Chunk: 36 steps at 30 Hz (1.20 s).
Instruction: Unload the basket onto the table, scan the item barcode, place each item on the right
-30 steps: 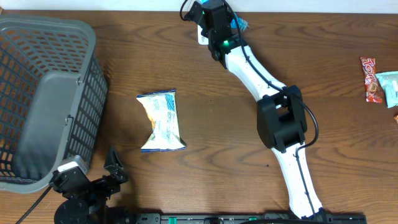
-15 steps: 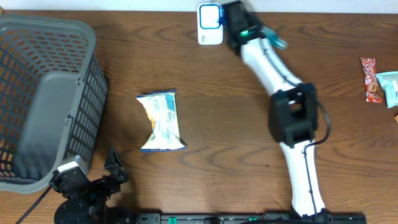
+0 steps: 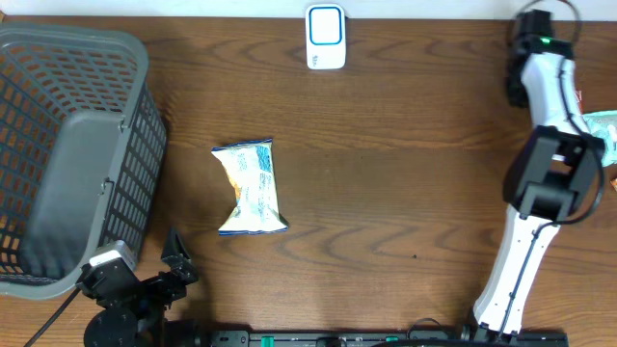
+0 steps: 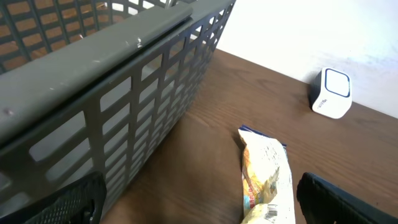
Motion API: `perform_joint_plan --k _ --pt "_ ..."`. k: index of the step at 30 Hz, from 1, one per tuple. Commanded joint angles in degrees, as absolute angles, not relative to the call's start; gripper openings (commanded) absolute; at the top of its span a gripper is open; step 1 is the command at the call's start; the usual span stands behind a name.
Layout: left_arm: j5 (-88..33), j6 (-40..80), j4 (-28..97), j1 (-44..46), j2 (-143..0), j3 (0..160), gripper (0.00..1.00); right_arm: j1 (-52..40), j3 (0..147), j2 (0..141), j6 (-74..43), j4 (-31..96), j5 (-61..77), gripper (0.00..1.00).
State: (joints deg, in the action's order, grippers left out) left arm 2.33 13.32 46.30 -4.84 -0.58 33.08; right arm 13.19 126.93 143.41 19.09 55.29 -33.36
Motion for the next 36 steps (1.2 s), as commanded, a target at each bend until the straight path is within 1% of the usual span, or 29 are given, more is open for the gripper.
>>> perform_joint_plan --k 1,3,4,5,6,7,8,11,14,16,19,22,24,28,29,31,32,34,35,36 --pt "3.0 13.2 46.3 -5.1 -0.2 33.1 0.98 16.9 127.1 139.8 11.3 54.8 -33.9 0.18" --pt "3.0 13.2 46.3 -5.1 -0.2 33.1 0.98 18.1 127.1 139.8 7.7 54.9 -33.9 0.33" --pt "3.0 13.2 46.3 -5.1 -0.2 33.1 0.98 18.3 127.1 139.8 5.4 54.9 -33.9 0.51" --pt "3.0 13.2 46.3 -5.1 -0.2 33.1 0.98 18.3 127.2 139.7 3.9 55.1 -33.8 0.59" --pt "3.0 13.2 46.3 -5.1 -0.2 33.1 0.98 18.2 127.2 139.5 2.7 55.2 -33.8 0.65" --pt "3.0 13.2 46.3 -5.1 -0.2 33.1 0.98 17.8 127.2 139.2 0.7 55.7 -33.4 0.75" --pt "3.0 13.2 46.3 -5.1 -0.2 33.1 0.98 17.1 127.2 138.4 -1.0 56.3 -31.9 0.99" --pt "3.0 13.2 46.3 -5.1 -0.2 33.1 0.98 15.4 127.2 135.8 -6.5 58.1 -27.8 0.99" --pt "3.0 13.2 46.3 -5.1 -0.2 33.1 0.98 12.4 127.2 132.3 -10.9 60.8 -13.2 0.99" --pt "3.0 13.2 46.3 -5.1 -0.2 33.1 0.98 8.7 127.2 129.6 -13.2 63.0 3.3 0.99" --pt "3.0 13.2 46.3 -5.1 -0.2 33.1 0.98 2.5 127.2 128.6 -17.3 64.8 17.2 0.99" --pt "3.0 13.2 46.3 -5.1 -0.2 33.1 0.98 -4.8 127.0 128.8 -21.4 66.2 25.4 0.99" --pt "3.0 13.2 46.3 -5.1 -0.2 33.1 0.98 -11.6 127.0 128.9 -24.2 66.8 25.6 0.99" --pt "3.0 13.2 46.3 -5.1 -0.2 33.1 0.98 -23.8 127.0 128.9 -24.2 66.3 23.9 0.99" --pt "3.0 13.2 46.3 -5.1 -0.2 33.1 0.98 -25.6 127.0 129.0 -24.2 66.0 23.1 0.99" --pt "3.0 13.2 46.3 -5.1 -0.2 33.1 0.98 -33.3 127.0 129.5 -24.2 65.6 17.3 0.99" --pt "3.0 13.2 46.3 -5.1 -0.2 33.1 0.98 -35.0 127.0 129.8 -24.2 65.6 16.1 0.99" --pt "3.0 13.2 46.3 -5.1 -0.2 33.1 0.98 -41.3 126.9 131.2 -24.3 65.6 12.1 0.99" --pt "3.0 13.2 46.3 -5.1 -0.2 33.1 0.98 -42.7 126.9 131.6 -24.6 65.6 11.2 0.99" --pt "3.0 13.2 46.3 -5.1 -0.2 33.1 0.98 -46.4 127.0 133.0 -26.4 65.6 6.9 0.99"
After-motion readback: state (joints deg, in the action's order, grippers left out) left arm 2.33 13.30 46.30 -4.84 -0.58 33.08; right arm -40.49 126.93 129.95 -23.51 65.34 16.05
